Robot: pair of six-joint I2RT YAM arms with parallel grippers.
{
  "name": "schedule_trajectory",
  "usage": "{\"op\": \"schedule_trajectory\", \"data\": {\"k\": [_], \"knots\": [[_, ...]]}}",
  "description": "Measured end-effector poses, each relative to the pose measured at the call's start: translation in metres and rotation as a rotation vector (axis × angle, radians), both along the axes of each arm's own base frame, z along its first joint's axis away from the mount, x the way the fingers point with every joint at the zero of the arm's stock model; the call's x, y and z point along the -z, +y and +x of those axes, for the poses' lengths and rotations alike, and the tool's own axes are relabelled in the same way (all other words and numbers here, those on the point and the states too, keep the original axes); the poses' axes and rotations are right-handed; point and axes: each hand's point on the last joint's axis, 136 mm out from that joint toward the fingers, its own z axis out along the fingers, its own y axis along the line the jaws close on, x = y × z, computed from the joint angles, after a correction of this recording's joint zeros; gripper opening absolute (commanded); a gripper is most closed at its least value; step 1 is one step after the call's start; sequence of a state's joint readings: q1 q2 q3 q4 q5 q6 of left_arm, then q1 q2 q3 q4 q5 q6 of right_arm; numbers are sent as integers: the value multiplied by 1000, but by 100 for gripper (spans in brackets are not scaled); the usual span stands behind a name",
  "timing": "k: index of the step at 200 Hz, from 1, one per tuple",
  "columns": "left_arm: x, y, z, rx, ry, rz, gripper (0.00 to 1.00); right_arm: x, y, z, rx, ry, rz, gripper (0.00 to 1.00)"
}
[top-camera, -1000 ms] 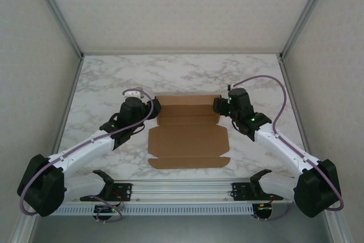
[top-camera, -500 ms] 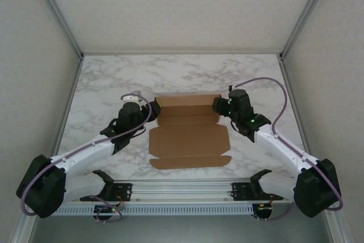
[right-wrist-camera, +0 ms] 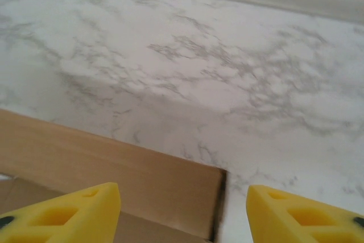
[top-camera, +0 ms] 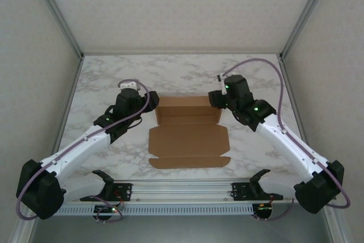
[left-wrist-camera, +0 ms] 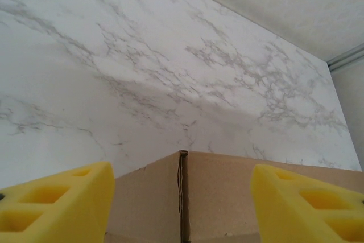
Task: Fold the paper box
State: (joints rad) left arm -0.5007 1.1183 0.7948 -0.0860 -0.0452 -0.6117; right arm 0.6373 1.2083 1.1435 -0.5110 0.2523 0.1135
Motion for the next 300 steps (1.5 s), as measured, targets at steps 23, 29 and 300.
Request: {"op": "schedule_trajectory", "data": {"k": [23, 29, 300], "knots": [[-17, 11, -6, -14, -27, 30, 65, 3, 31, -6, -134, 14, -101, 53], [-21, 13, -7, -18, -35, 36, 65, 7, 35, -8, -159, 28, -119, 52], [-76, 88, -40, -241, -198, 167, 67, 174, 16, 131, 79, 598, 75, 67]]}}
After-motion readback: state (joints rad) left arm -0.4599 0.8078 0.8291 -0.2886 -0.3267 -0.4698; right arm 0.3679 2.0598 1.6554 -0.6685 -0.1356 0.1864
